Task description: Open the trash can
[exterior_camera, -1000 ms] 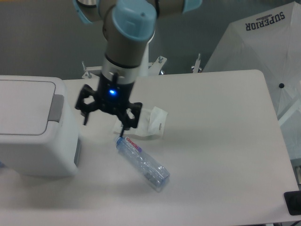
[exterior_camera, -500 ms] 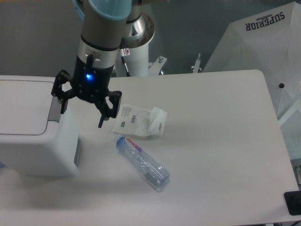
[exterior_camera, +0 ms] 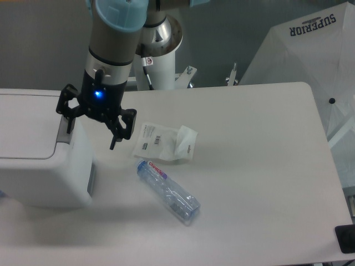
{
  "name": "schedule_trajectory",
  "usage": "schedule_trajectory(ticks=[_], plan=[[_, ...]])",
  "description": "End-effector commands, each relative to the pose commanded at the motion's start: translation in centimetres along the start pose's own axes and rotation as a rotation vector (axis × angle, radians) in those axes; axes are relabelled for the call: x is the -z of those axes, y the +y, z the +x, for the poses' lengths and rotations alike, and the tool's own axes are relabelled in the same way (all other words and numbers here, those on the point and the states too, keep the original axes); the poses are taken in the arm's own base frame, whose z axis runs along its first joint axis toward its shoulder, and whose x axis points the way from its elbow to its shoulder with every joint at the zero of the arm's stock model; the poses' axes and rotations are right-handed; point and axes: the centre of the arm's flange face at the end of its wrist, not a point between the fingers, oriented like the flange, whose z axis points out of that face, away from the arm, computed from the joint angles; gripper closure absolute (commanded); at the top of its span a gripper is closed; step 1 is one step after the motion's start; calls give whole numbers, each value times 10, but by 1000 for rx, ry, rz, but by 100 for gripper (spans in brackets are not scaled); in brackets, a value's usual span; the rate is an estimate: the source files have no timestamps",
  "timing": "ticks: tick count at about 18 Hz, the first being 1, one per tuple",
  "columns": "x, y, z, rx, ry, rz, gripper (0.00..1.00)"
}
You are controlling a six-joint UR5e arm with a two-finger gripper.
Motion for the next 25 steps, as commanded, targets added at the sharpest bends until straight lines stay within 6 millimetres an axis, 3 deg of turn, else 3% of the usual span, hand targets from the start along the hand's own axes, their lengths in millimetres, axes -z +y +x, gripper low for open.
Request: schedule_trajectory(ticks=[18, 20, 23, 25], plan=[[0, 1, -2, -10, -2, 9, 0], [11, -2, -15, -3, -19, 29, 0], [44, -4, -61, 45, -76, 82, 0], [51, 0, -102, 67, -105, 96, 0]])
